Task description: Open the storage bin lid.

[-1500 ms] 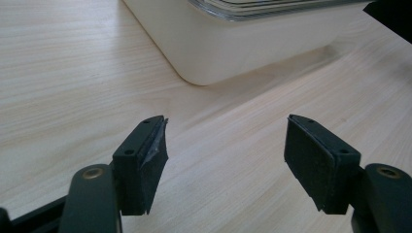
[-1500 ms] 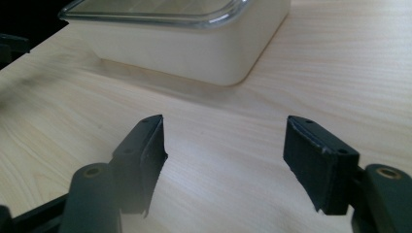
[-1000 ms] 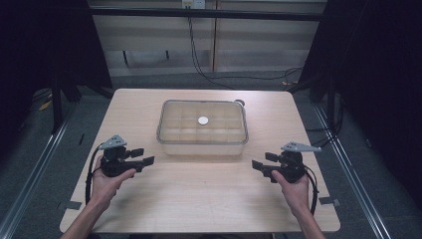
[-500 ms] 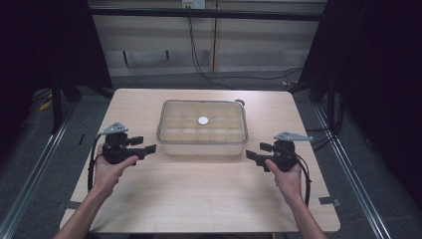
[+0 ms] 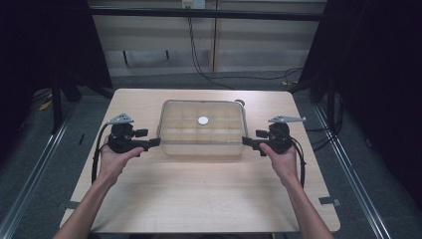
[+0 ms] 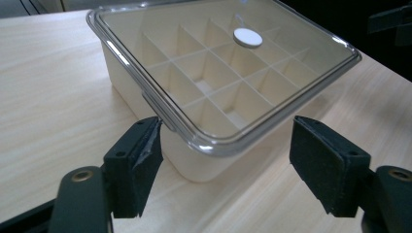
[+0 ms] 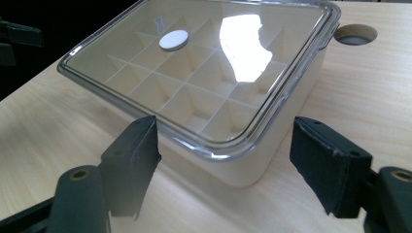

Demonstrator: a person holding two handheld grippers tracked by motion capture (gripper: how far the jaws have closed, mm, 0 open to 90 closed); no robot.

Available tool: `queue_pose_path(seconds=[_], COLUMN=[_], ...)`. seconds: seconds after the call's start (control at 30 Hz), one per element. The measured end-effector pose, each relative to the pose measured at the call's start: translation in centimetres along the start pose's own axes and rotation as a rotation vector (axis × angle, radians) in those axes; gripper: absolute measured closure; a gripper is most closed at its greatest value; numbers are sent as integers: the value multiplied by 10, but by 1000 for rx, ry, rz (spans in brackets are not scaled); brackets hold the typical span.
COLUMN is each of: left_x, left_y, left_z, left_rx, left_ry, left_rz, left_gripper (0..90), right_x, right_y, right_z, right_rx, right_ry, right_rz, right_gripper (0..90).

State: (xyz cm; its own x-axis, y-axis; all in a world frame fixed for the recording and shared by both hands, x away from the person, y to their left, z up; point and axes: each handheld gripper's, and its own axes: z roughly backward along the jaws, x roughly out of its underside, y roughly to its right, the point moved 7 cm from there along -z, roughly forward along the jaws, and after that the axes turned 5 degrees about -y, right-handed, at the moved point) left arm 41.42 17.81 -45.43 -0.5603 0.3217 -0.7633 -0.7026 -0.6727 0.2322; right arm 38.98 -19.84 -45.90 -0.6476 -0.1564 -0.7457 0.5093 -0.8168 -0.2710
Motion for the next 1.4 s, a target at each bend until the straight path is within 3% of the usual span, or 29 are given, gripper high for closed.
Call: queue_pose_path(seconds=[0.07, 0.13, 0.23, 0.27, 0.33, 0.4, 0.53, 0.63, 0.73, 0.8, 1.0, 1.17, 1.27, 1.33, 1.4], left_x=[-6, -11, -17, -19, -23, -28, -30, -27, -25, -21, -14, -12, -9, -8, -8], left_y=[-3, -6, -10, -12, -13, -14, -19, -18, -18, -19, -26, -27, -27, -28, -29], left_z=[0, -3, -7, -8, -8, -7, -16, -25, -35, -38, -41, -43, -44, -46, -46], left_rx=[-20, 1, -18, -42, -53, -35, -22, 14, -24, -18, -38, -32, -29, -32, -26], left_ry=[-3, 0, -3, -6, -14, 12, 2, -19, -51, -61, -75, -84, -96, -91, -94], left_rz=[-7, 11, 17, 4, -20, 10, 32, 61, 37, 41, 62, 64, 60, 63, 58], left_gripper=[285, 291, 297, 297, 290, 296, 298, 292, 291, 290, 275, 251, 248, 251, 266], right_x=[-2, -6, -17, -17, -25, -31, -36, -33, -26, -24, -20, -14, -11, -11, -11], right_y=[1, 3, 11, 11, 16, 21, 27, 31, 32, 30, 27, 24, 26, 25, 23], right_z=[-1, -2, -5, -5, -4, -3, -6, -16, -28, -35, -43, -45, -49, -49, -50], right_rx=[-2, 2, 2, 2, -16, -4, -8, -13, -24, -34, -19, -50, -32, -61, -53], right_ry=[-3, -6, 7, 7, 18, 25, 32, 3, -33, -47, -84, -70, -108, -97, -109], right_rz=[2, 8, -1, -1, -13, -26, -32, -35, -30, -38, -31, -47, -33, -51, -36], right_gripper=[293, 291, 289, 289, 348, 338, 335, 328, 320, 312, 296, 251, 236, 239, 237])
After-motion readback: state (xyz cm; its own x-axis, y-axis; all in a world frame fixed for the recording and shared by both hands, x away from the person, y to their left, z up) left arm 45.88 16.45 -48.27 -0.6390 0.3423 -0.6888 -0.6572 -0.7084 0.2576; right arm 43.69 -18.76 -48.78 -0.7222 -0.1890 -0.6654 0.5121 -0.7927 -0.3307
